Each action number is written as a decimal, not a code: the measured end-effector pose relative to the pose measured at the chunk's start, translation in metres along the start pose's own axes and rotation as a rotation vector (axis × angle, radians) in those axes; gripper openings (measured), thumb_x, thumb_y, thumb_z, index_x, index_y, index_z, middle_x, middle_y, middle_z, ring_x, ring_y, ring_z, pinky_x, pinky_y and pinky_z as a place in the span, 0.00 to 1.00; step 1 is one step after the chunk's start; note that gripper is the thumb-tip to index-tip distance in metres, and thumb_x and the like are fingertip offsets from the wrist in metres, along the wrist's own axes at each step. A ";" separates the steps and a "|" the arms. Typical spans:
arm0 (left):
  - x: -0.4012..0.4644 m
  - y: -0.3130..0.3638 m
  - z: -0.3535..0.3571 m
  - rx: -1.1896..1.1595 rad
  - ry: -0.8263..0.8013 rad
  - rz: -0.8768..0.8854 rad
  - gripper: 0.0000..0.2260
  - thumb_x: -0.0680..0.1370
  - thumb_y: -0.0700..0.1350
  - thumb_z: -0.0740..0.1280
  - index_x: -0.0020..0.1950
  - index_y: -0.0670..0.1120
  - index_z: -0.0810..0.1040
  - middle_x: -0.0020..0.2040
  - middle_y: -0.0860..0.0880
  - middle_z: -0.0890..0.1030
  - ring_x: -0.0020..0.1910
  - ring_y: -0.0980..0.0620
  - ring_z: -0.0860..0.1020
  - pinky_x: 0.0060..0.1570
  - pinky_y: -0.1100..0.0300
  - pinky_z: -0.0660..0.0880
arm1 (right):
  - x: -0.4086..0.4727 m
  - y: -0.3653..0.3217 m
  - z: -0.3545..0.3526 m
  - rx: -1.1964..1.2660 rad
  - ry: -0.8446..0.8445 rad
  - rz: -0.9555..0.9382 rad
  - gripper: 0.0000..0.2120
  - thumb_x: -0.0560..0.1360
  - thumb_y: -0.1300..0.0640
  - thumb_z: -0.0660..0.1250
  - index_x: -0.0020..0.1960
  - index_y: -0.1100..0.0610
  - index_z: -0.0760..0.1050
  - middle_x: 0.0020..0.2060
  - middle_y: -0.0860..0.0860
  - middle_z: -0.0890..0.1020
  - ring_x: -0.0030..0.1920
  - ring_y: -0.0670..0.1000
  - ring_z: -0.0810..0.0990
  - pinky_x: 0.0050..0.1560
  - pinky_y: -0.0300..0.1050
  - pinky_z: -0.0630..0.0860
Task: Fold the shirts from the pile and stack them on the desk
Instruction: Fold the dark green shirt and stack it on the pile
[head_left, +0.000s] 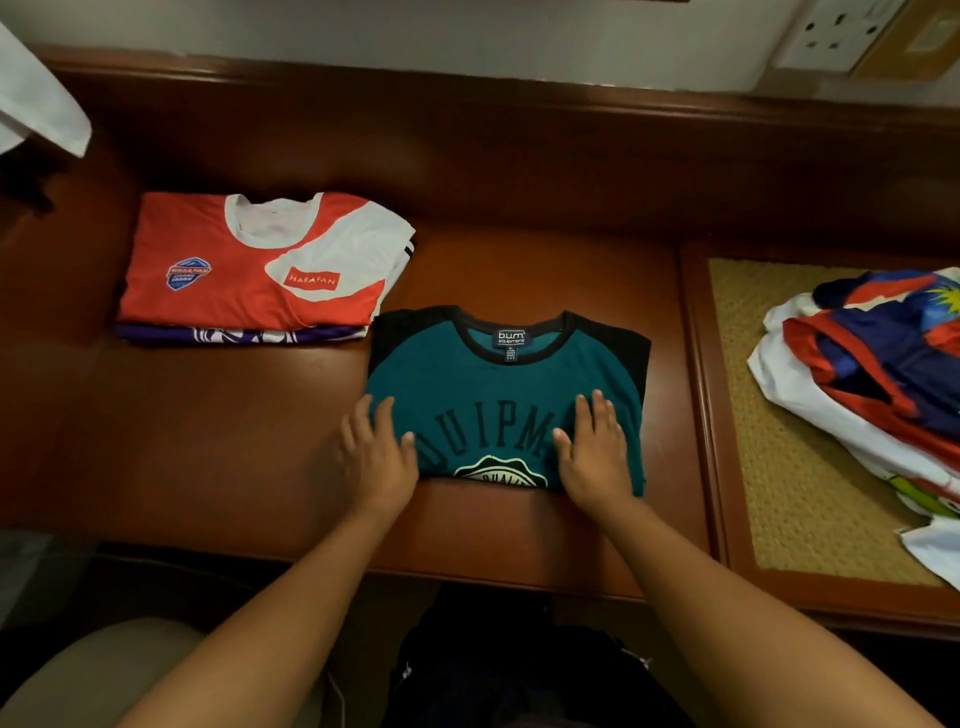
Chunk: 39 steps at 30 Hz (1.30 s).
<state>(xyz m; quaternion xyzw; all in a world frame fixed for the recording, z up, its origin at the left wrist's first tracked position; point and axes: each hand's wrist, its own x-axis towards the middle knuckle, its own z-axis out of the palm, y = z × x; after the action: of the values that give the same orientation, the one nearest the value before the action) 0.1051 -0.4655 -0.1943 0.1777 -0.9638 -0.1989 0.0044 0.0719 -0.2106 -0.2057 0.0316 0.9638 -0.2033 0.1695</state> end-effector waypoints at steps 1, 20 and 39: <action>0.000 0.006 0.004 0.046 -0.065 0.076 0.24 0.79 0.49 0.63 0.74 0.46 0.64 0.76 0.43 0.60 0.74 0.40 0.57 0.70 0.42 0.56 | 0.002 -0.007 0.002 -0.006 -0.011 -0.027 0.30 0.83 0.44 0.48 0.79 0.54 0.44 0.78 0.51 0.42 0.77 0.52 0.39 0.76 0.51 0.41; 0.074 0.000 -0.002 -0.690 -0.215 -0.596 0.35 0.66 0.59 0.71 0.69 0.47 0.69 0.64 0.42 0.76 0.60 0.39 0.76 0.60 0.44 0.74 | 0.033 0.023 -0.040 0.781 0.104 0.653 0.30 0.75 0.50 0.69 0.72 0.51 0.58 0.62 0.55 0.73 0.57 0.57 0.76 0.56 0.58 0.77; 0.067 0.015 -0.037 -0.924 -0.302 -0.406 0.35 0.76 0.29 0.59 0.76 0.58 0.57 0.61 0.50 0.72 0.54 0.45 0.78 0.52 0.47 0.78 | 0.014 0.014 -0.087 1.162 -0.047 0.468 0.28 0.78 0.71 0.53 0.71 0.45 0.64 0.52 0.49 0.78 0.53 0.53 0.78 0.46 0.49 0.77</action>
<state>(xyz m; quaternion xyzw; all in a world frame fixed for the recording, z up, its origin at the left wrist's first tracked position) 0.0405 -0.4898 -0.1588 0.3098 -0.7115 -0.6235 -0.0952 0.0332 -0.1626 -0.1408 0.3245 0.6593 -0.6524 0.1857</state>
